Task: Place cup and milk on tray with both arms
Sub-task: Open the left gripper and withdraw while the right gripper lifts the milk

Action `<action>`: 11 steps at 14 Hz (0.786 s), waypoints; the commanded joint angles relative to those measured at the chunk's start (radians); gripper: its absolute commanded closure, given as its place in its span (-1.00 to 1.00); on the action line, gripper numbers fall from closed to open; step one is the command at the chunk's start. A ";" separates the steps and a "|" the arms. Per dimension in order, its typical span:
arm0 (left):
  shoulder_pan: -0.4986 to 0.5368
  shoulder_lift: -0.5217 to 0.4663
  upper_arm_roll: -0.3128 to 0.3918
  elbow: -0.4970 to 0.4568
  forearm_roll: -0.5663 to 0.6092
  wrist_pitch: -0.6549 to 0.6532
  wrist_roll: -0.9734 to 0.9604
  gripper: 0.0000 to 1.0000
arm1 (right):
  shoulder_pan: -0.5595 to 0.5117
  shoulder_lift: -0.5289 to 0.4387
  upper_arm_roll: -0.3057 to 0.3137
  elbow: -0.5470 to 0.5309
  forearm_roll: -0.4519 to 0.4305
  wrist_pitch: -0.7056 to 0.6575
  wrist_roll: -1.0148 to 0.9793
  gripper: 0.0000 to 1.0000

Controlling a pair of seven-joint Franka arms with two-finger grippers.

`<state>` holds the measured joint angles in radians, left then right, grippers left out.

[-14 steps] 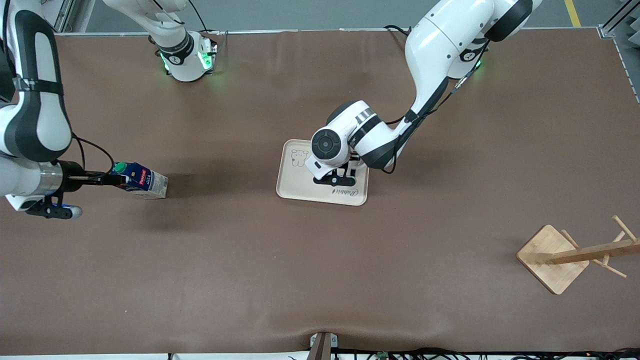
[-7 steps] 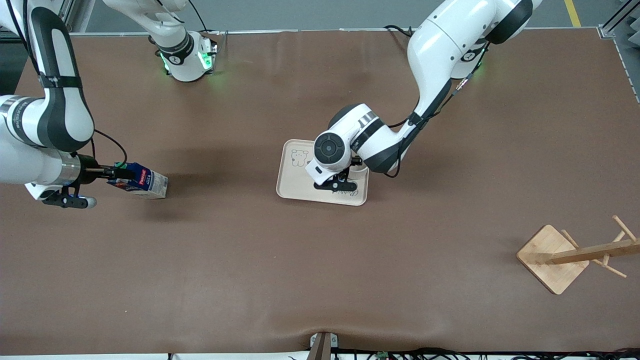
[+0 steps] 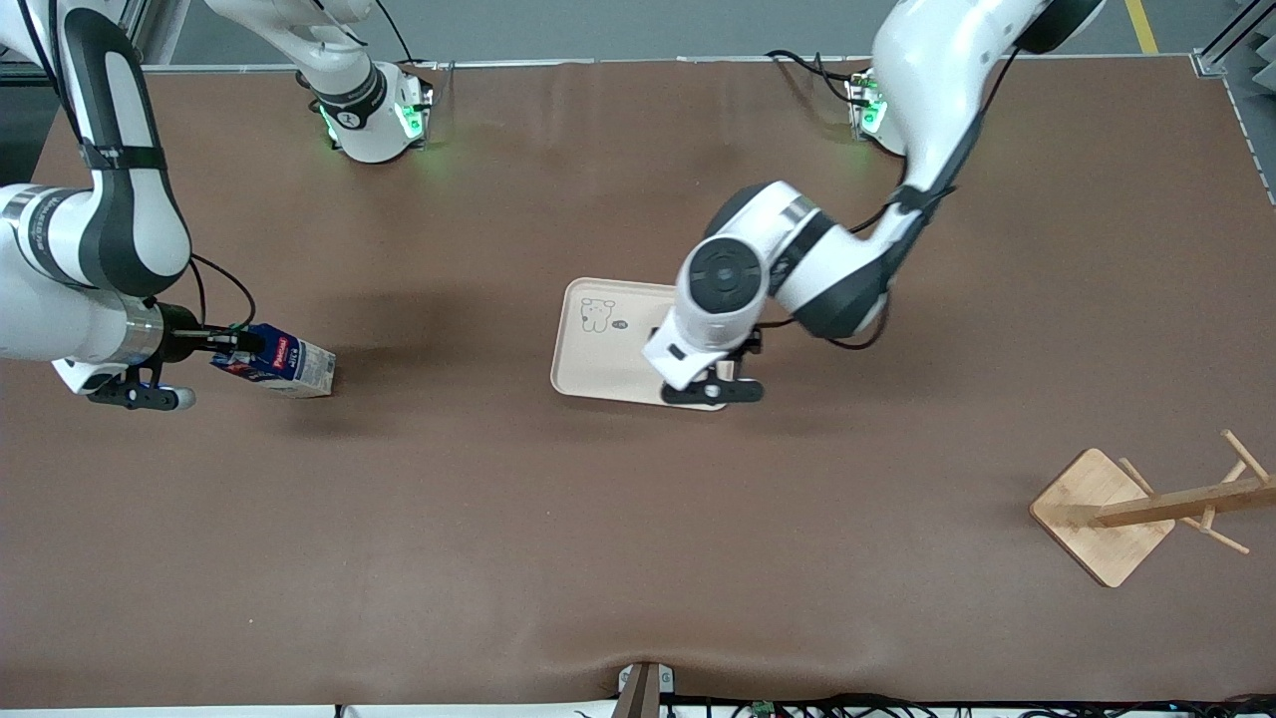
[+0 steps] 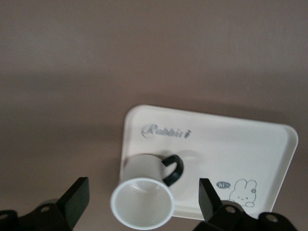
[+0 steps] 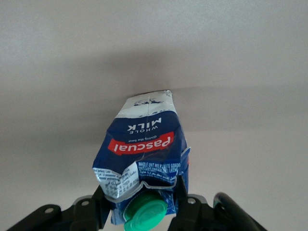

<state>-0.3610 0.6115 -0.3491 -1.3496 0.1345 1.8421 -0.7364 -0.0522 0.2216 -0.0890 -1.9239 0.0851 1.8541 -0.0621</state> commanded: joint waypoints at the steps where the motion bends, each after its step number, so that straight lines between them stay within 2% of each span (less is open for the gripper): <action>1: 0.095 -0.108 0.009 -0.026 0.043 -0.078 0.037 -1.00 | 0.018 -0.018 0.005 0.110 -0.013 -0.122 -0.001 1.00; 3: 0.175 -0.166 0.007 -0.026 0.124 -0.103 0.092 -1.00 | 0.050 0.001 0.005 0.219 -0.010 -0.212 0.005 1.00; 5: 0.246 -0.249 0.009 -0.026 0.149 -0.148 0.130 -1.00 | 0.096 0.012 0.005 0.284 0.005 -0.269 0.013 1.00; 8: 0.341 -0.349 0.001 -0.026 0.135 -0.182 0.267 -1.00 | 0.221 0.012 0.005 0.307 0.005 -0.274 0.095 1.00; 11: 0.422 -0.418 0.002 -0.026 0.053 -0.219 0.292 -1.00 | 0.305 0.013 0.006 0.299 0.022 -0.274 0.220 1.00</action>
<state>0.0130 0.2455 -0.3391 -1.3447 0.2318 1.6417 -0.4630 0.2105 0.2220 -0.0742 -1.6436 0.0948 1.5966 0.0942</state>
